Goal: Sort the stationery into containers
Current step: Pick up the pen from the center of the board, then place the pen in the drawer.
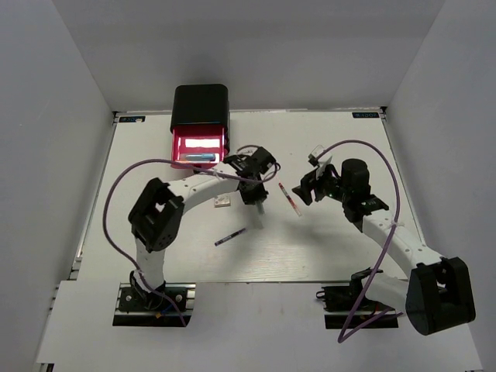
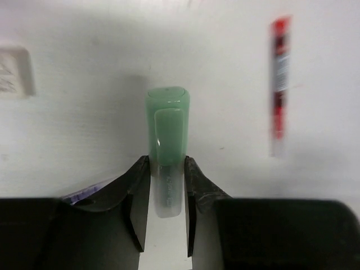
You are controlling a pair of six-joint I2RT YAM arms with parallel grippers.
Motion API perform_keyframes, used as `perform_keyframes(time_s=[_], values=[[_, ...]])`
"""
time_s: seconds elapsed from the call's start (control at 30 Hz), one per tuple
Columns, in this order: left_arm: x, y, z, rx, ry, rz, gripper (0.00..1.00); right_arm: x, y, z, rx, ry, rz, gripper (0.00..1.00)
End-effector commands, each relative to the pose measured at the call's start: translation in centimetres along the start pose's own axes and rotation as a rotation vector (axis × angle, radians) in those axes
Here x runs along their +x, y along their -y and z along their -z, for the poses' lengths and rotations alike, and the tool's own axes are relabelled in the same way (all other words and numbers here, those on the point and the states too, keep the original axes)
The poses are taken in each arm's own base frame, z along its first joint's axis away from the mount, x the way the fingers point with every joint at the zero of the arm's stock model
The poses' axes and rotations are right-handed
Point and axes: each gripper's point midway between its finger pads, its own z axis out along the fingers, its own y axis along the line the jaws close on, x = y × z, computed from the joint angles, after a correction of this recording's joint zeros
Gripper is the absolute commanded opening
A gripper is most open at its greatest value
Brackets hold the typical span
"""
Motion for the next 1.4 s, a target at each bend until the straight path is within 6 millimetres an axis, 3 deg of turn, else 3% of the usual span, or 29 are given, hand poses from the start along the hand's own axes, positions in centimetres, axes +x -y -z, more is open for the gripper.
perform_keyframes(time_s=[0.0,0.13,0.17,0.3,0.37,0.5,0.73,0.83,0.93,1.07,1.17,1.27,1.3,1.37], values=[[-8.3,1.8,8.1,0.139,0.266,0.078,0.10,0.1,-1.4,0.7,-0.067,0.029,0.020,0.67],[-12.7,0.3,11.9,0.173,0.385,0.203,0.10,0.7,-2.2,0.8,-0.097,0.029,0.021,0.55],[-14.4,-0.8,13.0,0.168,0.433,0.249,0.10,0.8,-2.5,0.9,-0.113,0.028,0.023,0.48],[-17.9,-3.8,14.5,0.147,0.533,0.386,0.10,1.5,-3.1,1.0,-0.144,0.013,0.033,0.32],[-19.7,-4.8,15.8,0.157,0.592,0.463,0.10,1.5,-3.2,1.1,-0.149,0.014,0.035,0.31],[-22.4,-8.1,16.0,0.107,0.659,0.593,0.11,1.8,-3.5,1.1,-0.160,0.008,0.037,0.31],[-25.6,-11.1,14.9,0.031,0.713,0.700,0.11,2.3,-3.4,1.3,-0.149,-0.001,0.038,0.33],[-26.2,-11.9,14.3,0.005,0.712,0.713,0.19,2.4,-3.3,1.4,-0.142,-0.003,0.039,0.40],[-26.3,-12.5,13.5,-0.031,0.699,0.686,0.47,2.4,-3.3,1.4,-0.137,-0.003,0.044,0.49],[-26.5,-11.9,13.7,0.001,0.701,0.666,0.67,2.6,-3.3,1.4,-0.136,-0.010,0.044,0.54],[-26.4,-11.2,14.4,0.042,0.694,0.621,0.70,2.5,-3.4,1.4,-0.143,-0.007,0.045,0.55],[-25.7,-11.1,15.2,0.059,0.679,0.578,0.56,2.7,-3.4,1.4,-0.142,-0.010,0.042,0.55],[-25.2,-11.3,15.3,0.057,0.667,0.560,0.33,2.7,-3.3,1.3,-0.141,-0.011,0.042,0.53],[-23.5,-11.6,15.6,0.084,0.640,0.525,0.09,2.7,-3.3,1.4,-0.141,-0.011,0.044,0.53]])
